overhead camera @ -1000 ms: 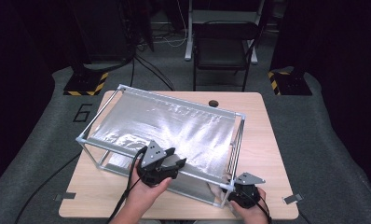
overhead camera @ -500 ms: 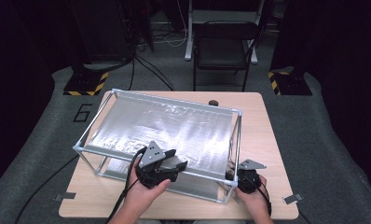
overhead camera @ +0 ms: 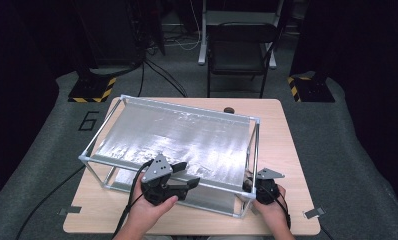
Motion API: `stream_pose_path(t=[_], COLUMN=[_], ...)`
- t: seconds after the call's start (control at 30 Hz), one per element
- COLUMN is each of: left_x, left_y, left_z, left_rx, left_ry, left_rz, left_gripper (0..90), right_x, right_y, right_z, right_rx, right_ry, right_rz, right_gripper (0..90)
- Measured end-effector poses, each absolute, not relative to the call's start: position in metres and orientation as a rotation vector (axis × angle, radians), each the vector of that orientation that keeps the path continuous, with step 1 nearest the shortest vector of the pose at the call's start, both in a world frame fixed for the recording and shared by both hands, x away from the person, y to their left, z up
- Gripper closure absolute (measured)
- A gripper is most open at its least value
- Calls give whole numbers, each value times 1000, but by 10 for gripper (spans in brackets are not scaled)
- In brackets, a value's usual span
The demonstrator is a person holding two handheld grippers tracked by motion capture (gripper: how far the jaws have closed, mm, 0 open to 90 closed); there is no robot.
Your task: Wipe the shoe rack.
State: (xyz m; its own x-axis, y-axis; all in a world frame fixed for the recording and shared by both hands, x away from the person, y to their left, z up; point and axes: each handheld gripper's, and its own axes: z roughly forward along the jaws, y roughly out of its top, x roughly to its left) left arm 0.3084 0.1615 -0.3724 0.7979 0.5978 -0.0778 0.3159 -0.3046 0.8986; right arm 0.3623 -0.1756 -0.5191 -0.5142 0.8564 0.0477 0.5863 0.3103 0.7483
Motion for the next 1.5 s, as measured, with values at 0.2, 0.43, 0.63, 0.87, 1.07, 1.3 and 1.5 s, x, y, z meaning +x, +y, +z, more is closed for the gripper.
stream_pose_path(t=[0.2, 0.43, 0.63, 0.87, 1.07, 1.3, 1.5], left_x=[305, 303, 302, 302, 302, 302, 302], left_y=[160, 160, 160, 160, 160, 160, 160], left_z=[-378, -383, -384, -384, -384, -384, -384], left_rx=[1904, 1877, 1881, 1885, 1887, 1888, 1888], left_ry=[668, 654, 645, 644, 640, 638, 637], left_rz=[372, 392, 401, 400, 404, 404, 405], left_gripper=[324, 325, 327, 328, 329, 329, 329], right_x=[364, 361, 356, 348, 345, 343, 340], right_y=[-179, -185, -196, -206, -208, -209, -211], right_z=[-517, -511, -502, -469, -447, -430, -415], right_rx=[1308, 1303, 1319, 1289, 1261, 1222, 1207], right_ry=[2225, 2245, 2216, 2190, 2169, 2176, 2166], right_rz=[1054, 1090, 1121, 1180, 1226, 1231, 1269], right_gripper=[644, 774, 790, 795, 810, 817, 817])
